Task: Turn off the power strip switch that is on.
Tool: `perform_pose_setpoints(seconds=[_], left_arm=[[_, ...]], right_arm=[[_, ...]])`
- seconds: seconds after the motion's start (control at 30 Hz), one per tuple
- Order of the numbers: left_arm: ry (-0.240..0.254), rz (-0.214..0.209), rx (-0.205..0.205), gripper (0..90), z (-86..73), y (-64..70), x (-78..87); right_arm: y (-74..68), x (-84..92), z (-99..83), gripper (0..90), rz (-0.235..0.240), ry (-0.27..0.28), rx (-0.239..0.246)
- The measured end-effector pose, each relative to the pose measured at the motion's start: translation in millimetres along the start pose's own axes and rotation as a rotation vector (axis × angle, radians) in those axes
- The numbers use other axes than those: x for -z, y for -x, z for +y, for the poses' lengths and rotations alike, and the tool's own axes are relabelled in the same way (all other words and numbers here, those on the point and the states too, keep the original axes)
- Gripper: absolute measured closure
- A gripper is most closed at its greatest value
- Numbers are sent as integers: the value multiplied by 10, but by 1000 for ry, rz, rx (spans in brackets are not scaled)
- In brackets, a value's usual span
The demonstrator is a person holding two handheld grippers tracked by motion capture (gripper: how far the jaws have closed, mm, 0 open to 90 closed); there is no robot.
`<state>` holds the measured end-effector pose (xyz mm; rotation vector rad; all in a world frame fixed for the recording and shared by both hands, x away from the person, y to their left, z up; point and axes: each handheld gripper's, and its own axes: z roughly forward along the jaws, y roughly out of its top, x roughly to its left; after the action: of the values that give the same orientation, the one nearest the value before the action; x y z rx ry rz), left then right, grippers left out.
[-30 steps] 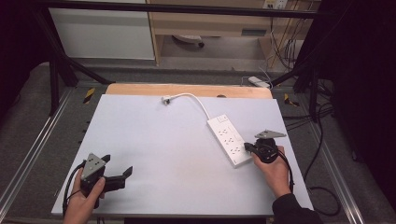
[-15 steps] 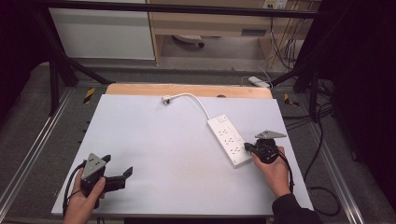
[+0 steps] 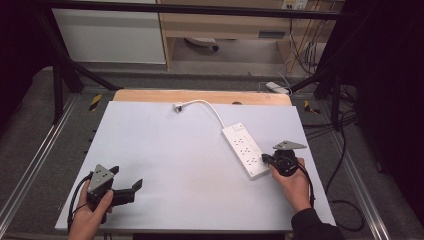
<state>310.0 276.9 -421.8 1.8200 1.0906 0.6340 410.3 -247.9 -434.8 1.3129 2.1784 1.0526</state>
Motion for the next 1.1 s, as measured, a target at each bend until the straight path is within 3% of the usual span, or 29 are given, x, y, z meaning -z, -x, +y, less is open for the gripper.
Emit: perform_pose_setpoints(seconds=[1.1], left_arm=[[0, -2, -1, 53, 0, 1, -3]], right_arm=[[0, -15, 3, 900, 12, 12, 9]])
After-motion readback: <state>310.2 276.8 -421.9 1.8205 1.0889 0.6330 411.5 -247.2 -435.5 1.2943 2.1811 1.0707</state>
